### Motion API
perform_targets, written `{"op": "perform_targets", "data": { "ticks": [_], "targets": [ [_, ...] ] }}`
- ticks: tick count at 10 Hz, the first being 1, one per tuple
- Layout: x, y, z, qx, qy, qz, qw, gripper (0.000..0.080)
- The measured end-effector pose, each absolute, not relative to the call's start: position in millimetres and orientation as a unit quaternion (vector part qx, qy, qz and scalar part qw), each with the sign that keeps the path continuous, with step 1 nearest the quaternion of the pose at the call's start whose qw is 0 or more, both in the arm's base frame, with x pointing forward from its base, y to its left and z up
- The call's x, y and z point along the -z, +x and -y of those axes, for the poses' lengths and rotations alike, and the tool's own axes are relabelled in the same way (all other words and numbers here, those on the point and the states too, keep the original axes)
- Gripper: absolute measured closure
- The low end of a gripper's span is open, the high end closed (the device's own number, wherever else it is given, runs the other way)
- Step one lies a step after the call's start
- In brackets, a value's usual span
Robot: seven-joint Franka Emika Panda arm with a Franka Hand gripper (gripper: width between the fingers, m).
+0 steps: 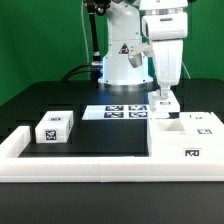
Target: Assemble cabinet
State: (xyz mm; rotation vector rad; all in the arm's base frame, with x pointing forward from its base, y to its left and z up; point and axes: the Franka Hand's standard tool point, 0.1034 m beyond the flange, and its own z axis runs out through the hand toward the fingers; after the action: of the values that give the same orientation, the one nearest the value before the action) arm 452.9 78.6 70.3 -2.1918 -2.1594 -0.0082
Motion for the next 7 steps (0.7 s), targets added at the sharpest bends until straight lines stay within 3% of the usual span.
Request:
{"op": "perform_targets", "data": {
  "ticks": [7],
  "targets": [
    [-66.3, 457.9, -72.2, 0.005, -0.713, 0.700, 0.035, 0.0737]
  ]
}}
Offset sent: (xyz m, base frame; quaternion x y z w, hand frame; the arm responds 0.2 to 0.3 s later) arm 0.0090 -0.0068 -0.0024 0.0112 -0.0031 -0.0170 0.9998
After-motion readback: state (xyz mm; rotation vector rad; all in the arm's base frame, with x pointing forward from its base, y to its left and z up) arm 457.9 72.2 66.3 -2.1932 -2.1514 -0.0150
